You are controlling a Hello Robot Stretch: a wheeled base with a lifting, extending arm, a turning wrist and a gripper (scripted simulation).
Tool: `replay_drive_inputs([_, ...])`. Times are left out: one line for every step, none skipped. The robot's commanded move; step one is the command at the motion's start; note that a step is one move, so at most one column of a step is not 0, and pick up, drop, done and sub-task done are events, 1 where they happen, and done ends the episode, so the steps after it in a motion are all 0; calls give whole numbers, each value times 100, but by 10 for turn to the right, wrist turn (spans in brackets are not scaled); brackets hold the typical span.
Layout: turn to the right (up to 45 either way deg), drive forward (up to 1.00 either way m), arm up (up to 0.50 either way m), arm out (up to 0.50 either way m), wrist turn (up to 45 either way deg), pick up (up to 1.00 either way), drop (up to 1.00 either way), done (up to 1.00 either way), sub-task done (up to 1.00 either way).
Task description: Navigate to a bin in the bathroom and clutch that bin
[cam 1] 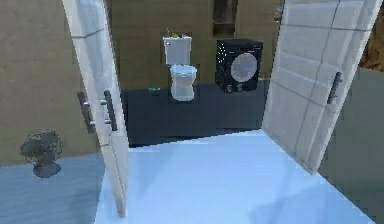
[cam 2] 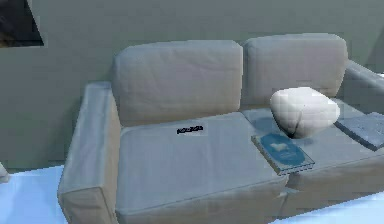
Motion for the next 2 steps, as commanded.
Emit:
replay_drive_inputs([120,0,0,0,0,0,0,0,0])
replay_drive_inputs([0,20,0,0,0,0,0,0,0])
